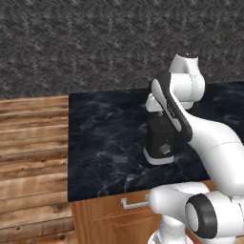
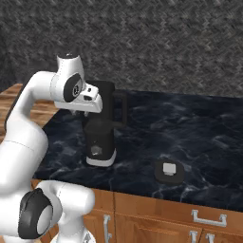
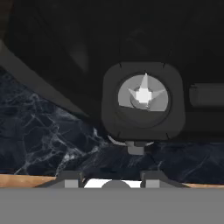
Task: Close the lid blender by securely placing the lid on top.
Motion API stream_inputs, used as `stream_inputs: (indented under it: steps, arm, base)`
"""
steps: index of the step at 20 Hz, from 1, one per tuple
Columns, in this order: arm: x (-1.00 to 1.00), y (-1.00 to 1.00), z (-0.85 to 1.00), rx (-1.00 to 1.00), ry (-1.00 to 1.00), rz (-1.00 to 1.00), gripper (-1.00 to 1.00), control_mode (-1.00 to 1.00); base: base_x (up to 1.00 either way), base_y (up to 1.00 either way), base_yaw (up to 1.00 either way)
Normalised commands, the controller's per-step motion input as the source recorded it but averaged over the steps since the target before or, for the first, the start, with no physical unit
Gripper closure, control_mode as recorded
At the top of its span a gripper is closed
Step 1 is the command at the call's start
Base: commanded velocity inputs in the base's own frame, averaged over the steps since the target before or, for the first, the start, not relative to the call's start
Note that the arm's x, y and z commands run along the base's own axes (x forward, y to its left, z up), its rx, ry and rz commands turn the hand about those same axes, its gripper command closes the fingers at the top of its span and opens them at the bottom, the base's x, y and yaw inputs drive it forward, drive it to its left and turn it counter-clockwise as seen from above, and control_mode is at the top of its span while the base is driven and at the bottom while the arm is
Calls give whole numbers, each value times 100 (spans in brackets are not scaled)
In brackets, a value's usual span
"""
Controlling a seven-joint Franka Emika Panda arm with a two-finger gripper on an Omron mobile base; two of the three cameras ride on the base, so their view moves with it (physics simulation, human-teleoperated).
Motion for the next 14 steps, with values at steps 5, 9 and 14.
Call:
stream_inputs:
  steps: [5, 9, 14]
  arm:
    - [-24, 0, -11, 0, -3, 0, -100, -100]
    - [-29, -67, -64, -3, 9, -8, -100, -100]
    - [-72, -100, -55, 3, 0, -7, -100, -100]
  base:
    - [0, 0, 0]
    - [0, 0, 0]
    - [0, 0, 0]
